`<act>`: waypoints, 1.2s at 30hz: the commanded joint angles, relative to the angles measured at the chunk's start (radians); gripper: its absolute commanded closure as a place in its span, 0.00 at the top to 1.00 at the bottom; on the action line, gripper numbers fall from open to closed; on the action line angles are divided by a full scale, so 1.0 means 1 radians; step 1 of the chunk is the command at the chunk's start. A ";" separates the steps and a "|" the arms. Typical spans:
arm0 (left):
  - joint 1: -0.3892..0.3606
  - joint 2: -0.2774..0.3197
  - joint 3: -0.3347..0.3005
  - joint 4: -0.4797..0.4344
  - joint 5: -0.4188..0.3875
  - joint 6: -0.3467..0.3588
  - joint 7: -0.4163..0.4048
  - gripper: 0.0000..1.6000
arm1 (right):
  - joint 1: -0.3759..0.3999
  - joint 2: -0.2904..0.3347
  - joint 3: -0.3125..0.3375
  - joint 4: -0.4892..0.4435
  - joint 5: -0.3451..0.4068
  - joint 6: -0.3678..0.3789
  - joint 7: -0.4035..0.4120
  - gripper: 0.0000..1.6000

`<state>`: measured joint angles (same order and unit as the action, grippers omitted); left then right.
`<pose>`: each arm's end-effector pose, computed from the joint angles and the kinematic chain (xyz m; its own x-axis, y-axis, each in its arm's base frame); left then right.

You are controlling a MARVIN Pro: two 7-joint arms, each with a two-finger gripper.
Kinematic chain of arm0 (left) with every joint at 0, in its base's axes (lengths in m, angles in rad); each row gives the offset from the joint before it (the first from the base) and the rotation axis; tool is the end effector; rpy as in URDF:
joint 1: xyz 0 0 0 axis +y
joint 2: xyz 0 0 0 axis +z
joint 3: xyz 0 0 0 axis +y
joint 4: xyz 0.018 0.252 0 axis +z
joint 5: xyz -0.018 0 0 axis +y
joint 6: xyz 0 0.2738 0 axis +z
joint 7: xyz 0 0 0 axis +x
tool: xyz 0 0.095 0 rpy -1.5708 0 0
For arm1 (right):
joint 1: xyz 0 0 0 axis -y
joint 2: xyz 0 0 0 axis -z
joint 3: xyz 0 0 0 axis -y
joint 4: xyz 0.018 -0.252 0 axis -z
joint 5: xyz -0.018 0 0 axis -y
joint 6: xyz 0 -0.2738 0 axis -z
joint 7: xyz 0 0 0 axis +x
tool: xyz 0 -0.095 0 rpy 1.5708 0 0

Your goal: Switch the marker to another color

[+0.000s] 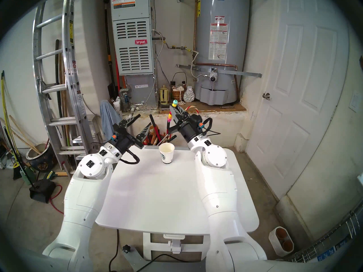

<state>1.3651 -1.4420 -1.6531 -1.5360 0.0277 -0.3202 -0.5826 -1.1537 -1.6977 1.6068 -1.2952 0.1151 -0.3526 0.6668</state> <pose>0.4154 0.0108 -0.1783 -0.4656 -0.1721 0.8681 -0.3902 -0.8405 -0.3759 0.4553 0.0843 -0.1523 -0.4683 -0.2295 0.8533 0.5728 -0.8141 0.0954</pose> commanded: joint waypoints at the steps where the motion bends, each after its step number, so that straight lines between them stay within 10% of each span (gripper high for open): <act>1: 0.034 -0.006 -0.060 -0.079 -0.068 0.008 0.006 1.00 | 0.046 0.023 0.006 0.010 0.016 0.073 0.024 0.00; 16: -0.017 -0.037 -0.073 -0.067 -0.077 0.137 0.044 1.00 | -0.029 0.030 -0.041 -0.070 0.011 0.217 0.098 0.00; 36: -0.007 -0.046 -0.082 -0.203 -0.068 0.432 0.092 1.00 | -0.064 0.017 -0.060 -0.022 -0.070 0.178 0.085 0.00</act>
<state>1.3648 -1.4935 -1.7368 -1.6876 -0.0453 0.0799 -0.4910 -1.2338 -1.6618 1.5516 -1.3227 0.0449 -0.1469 0.7650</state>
